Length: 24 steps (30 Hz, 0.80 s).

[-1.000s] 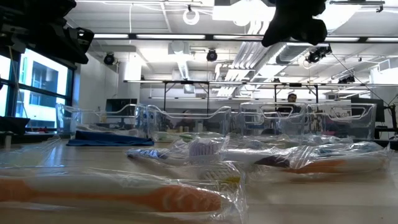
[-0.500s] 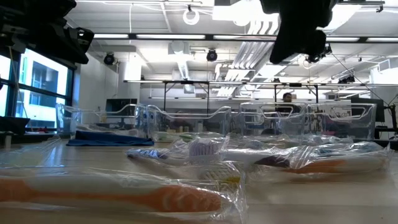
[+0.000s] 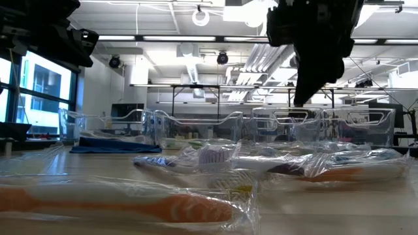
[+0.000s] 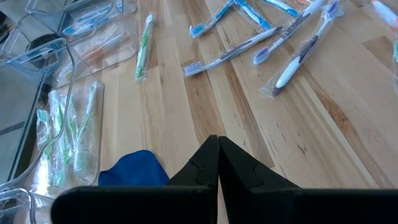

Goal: Pick & Place Toothbrushes
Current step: Put the blue toothbrush into the right transparent bin

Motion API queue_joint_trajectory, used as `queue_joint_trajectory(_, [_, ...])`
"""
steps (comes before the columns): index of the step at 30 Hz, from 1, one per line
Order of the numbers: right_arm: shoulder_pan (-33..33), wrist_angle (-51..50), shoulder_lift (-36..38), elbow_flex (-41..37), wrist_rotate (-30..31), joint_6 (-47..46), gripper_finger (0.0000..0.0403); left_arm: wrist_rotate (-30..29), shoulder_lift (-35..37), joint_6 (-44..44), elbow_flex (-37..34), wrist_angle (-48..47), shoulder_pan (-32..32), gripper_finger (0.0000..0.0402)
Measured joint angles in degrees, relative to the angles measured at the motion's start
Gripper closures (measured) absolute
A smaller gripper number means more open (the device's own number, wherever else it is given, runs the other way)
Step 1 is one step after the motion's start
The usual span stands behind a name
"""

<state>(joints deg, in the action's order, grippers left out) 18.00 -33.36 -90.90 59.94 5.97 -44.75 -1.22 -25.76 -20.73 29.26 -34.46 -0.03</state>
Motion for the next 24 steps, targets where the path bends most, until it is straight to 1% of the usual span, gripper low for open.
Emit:
queue_joint_trajectory(5, [0.3, 1.0, -2.5, 0.0, -2.5, 0.0, 0.0400, 0.0, 0.0, 0.0, 0.0, 0.0, 0.0, 0.0400])
queue_joint_trajectory(8, [0.8, 1.0, -3.5, 0.0, -4.7, 0.7, 0.0389, 0.0, 0.0, 0.0, 0.0, 0.0, 0.0, 0.0400])
queue_joint_trajectory(12, [1.8, 1.3, -3.9, 0.0, -4.6, 1.1, 0.0353, -0.5, 0.0, 0.0, 0.0, 0.0, 0.0, 0.0400])
queue_joint_trajectory(16, [2.3, 1.2, -3.9, 0.0, -2.4, 1.6, 0.0305, -2.3, 0.0, 0.0, 0.0, 0.0, 0.0, 0.0400])
queue_joint_trajectory(20, [2.9, 0.5, -3.9, 0.0, -1.5, 7.5, 0.0267, -2.6, 0.0, 0.0, 0.0, 0.0, 0.0, 0.0400])
queue_joint_trajectory(24, [3.5, 0.6, -3.9, 0.0, -1.5, 12.8, 0.0251, -2.6, 0.0, 0.0, 0.0, -0.1, 0.0, 0.0400])
